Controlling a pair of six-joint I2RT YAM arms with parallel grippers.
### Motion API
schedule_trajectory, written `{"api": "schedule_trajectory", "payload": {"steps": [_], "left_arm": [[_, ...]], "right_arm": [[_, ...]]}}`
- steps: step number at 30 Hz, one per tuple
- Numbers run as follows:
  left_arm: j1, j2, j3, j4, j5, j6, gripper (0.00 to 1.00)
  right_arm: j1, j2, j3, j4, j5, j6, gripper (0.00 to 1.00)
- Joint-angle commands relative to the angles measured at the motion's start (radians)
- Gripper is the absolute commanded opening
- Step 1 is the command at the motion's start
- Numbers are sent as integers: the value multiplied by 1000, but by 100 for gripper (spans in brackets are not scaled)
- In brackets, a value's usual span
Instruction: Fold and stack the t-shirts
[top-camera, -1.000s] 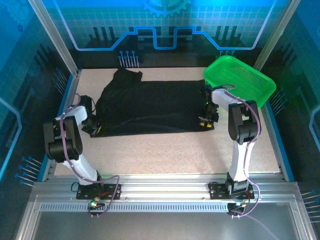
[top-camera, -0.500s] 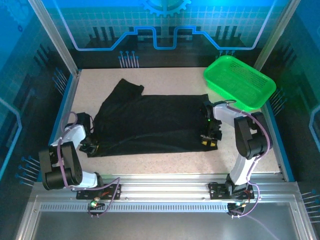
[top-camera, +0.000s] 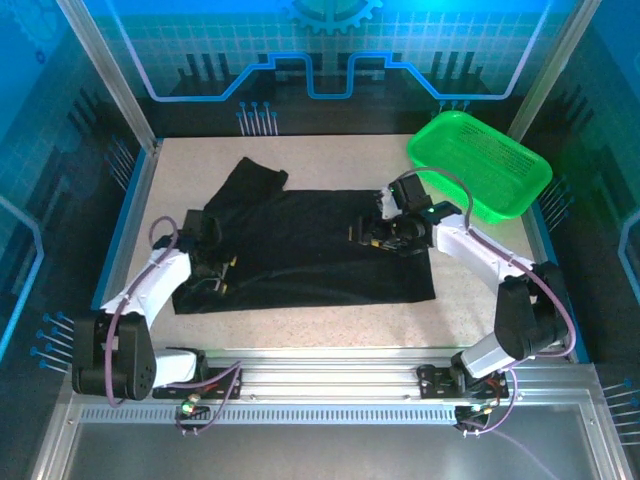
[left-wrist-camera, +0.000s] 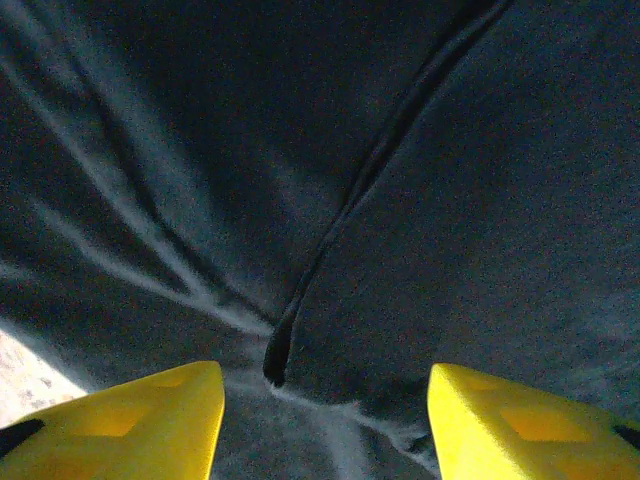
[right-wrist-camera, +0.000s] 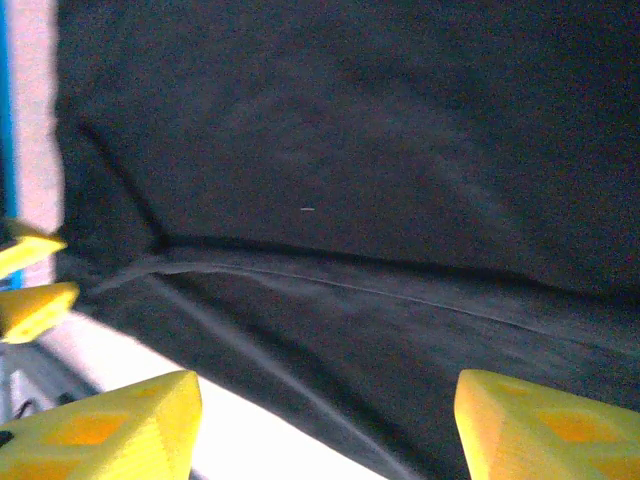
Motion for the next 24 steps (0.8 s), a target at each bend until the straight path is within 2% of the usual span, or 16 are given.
{"api": "schedule_trajectory", "payload": {"steps": [1,9,13,19,24], "left_arm": [[-35,42,-7,47,69,-162,58],[-58,142,43,-9,52,-150,51],[-65,160,39,16,35,-156,38],[-76,196,126,11,-16,-85,0],[-106,306,300,-52,-32,74,0]], "right_arm": [[35,38,31,108,-137,-6,69],[27,51,33,87,-119,-2,69],[15,49,27,76,-111,-1,69],[4,52,27,63,-96,5,67],[-13,59,32,58,-94,15,67]]}}
